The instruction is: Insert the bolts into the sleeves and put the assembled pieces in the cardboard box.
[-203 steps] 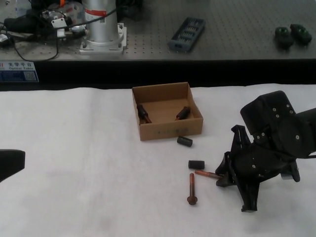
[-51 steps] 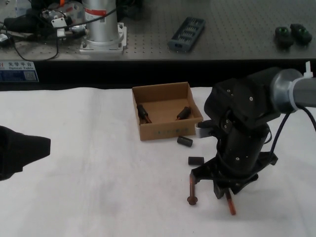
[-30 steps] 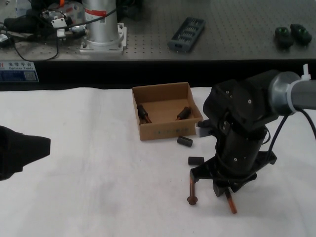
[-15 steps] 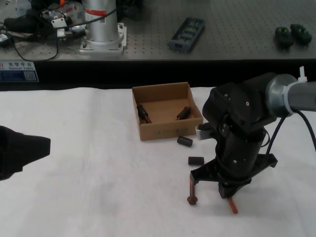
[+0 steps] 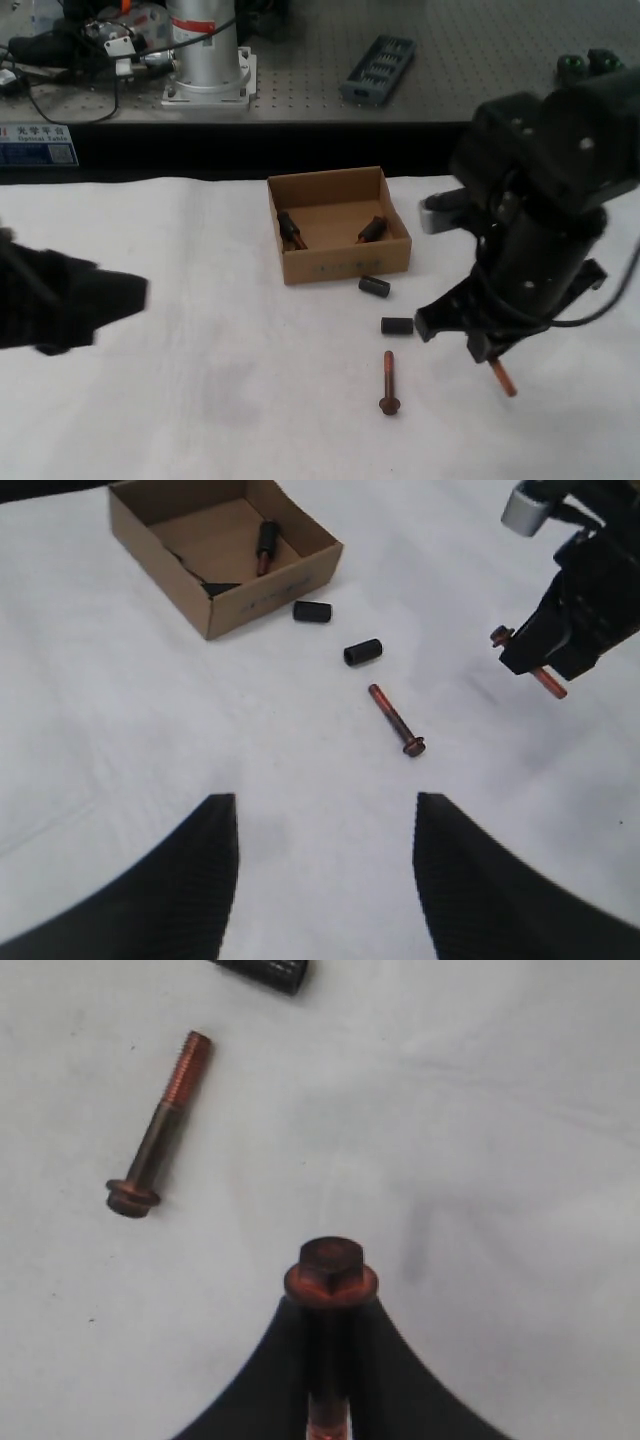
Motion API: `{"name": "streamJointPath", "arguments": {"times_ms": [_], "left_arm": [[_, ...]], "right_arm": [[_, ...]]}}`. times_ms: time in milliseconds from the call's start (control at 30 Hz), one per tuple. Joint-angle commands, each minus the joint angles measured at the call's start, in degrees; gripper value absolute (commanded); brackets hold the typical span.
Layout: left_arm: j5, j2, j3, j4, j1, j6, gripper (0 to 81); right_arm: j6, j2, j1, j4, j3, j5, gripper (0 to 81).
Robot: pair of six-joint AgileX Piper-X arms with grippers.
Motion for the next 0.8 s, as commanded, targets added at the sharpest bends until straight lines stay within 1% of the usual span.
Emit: {"name": "streamJointPath", "arguments": {"times_ms": [0,67,133,267,300,367,500,600,767], "left_arm": [[-0.05,6.17,-0.38,-7.16,-6.41,2.29,38.9],[-2.21,9.56,-0.49,-9.77,-9.57,5.05,38.9],[-4.52,12.77,-0.86,-11.09,-12.22,9.83,38.9],[-11.25,19.37,-1.58,-16.26,-17.71,25.99,38.9],[-12.76,20.76,-1.71,-17.97,-18.89,28.2,38.9],[-14.64,24.64,-2.68,-21.61,-20.73,29.21,38.9],[-14.75,33.18,-6.97,-23.79,-23.02,29.22,38.9],[-14.63,39.42,-12.19,-23.79,-24.21,30.11,38.9],[-14.5,49.65,-21.82,-23.34,-25.87,30.54,38.9]], "right_arm": [[-2.22,-7.87,0.06,1.04,4.33,-0.44,2.7],[-2.21,-12.0,-0.07,1.23,7.46,-0.44,2.7],[-2.36,-16.44,-0.1,1.55,10.34,-0.44,2.7],[-3.35,-25.52,-0.1,2.37,15.95,-0.44,2.7],[-3.35,-27.85,-0.1,2.62,16.81,-0.44,2.7],[-3.35,-31.84,-0.1,2.89,18.63,-0.44,2.7],[-3.35,-39.43,-0.1,3.95,20.79,-0.44,2.7],[-3.35,-43.0,-0.1,5.83,21.16,-0.44,2.7],[-3.35,-45.74,-0.1,6.84,21.16,-0.44,2.7]]}}
